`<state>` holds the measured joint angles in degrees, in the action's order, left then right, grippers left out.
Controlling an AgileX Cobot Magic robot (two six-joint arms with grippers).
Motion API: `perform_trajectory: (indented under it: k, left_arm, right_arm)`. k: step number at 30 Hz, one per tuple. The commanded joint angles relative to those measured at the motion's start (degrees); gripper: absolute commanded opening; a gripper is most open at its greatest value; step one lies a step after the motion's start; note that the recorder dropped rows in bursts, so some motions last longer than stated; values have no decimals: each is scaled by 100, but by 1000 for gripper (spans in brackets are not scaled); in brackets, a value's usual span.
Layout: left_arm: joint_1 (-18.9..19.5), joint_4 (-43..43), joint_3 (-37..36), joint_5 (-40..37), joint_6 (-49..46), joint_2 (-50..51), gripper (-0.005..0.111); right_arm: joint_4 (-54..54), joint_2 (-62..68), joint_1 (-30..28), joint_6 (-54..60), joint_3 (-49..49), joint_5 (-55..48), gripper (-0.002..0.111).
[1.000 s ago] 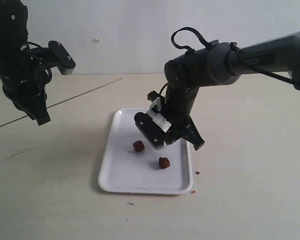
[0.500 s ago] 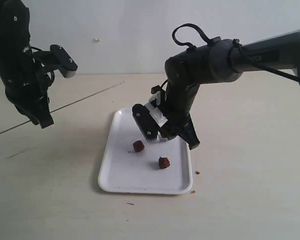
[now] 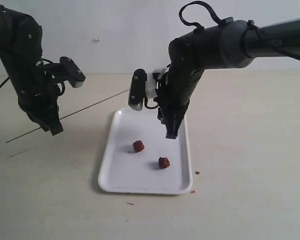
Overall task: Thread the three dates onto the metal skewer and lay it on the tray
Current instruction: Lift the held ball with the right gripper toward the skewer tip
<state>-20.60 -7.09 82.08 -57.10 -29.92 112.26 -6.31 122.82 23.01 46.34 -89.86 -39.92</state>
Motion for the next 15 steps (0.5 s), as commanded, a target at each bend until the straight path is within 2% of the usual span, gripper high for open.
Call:
perform_trajectory:
  k: [1,5,8,11,15]
  left_arm:
    - [-16,483,-12,95,171,-6,0]
    - [-16,1019,-12,342,171,-6,0]
    - [-16,1584,-12,586,154,-6,0]
    - [-16,1878,-12,743,154,-6,0]
    - [-16,2031,-12,928,146,-6,0]
  right_arm:
    - [-30,-73,-151,-2432,-105,364,29]
    - [-6,-73,-423,-4255,-294,285,29]
    - [36,-73,-647,-5039,-308,285,29]
    - [149,-73,-854,-5473,-308,363,29]
    - [952,-73,-1064,-5473,-308,712,26]
